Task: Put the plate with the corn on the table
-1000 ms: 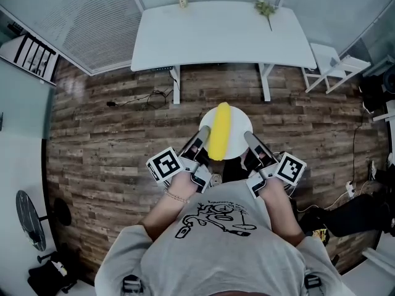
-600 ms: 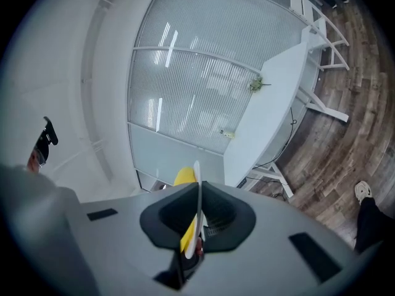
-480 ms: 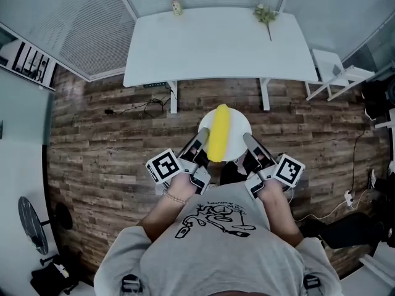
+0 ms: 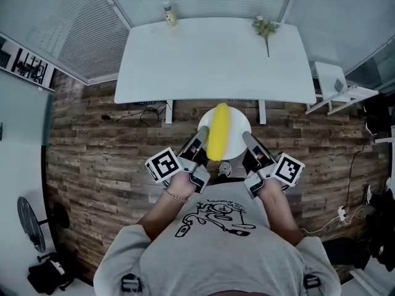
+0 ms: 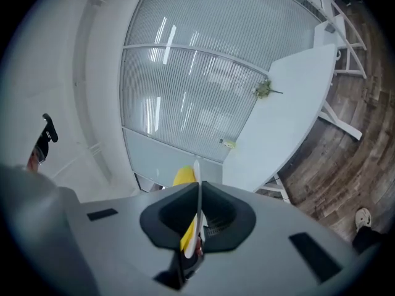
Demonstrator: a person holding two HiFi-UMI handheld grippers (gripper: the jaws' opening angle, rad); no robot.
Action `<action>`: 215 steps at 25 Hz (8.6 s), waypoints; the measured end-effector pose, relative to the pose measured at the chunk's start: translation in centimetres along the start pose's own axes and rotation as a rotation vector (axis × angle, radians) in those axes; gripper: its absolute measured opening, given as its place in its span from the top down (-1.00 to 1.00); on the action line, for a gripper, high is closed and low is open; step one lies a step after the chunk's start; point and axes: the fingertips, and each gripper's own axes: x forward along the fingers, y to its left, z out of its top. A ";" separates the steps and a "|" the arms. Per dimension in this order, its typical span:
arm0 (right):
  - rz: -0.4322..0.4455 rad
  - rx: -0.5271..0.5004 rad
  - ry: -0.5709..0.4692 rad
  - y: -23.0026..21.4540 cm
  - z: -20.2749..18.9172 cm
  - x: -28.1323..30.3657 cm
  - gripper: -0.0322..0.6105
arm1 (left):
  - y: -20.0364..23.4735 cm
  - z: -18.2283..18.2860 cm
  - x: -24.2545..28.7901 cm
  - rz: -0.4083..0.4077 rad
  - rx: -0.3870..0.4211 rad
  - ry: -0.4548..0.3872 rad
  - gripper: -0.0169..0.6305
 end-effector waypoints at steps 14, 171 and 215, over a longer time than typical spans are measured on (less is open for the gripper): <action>-0.011 -0.001 0.013 -3.3 8.2 2.6 0.84 | 0.1 1.5 9.0 -0.009 -0.009 -0.018 0.86; -0.536 0.205 0.277 -41.1 21.3 32.0 0.73 | 34.4 16.4 39.5 0.523 0.168 0.414 0.76; -0.669 -0.218 0.427 -40.4 22.3 30.4 0.57 | 33.9 18.2 37.6 0.599 0.386 0.421 0.74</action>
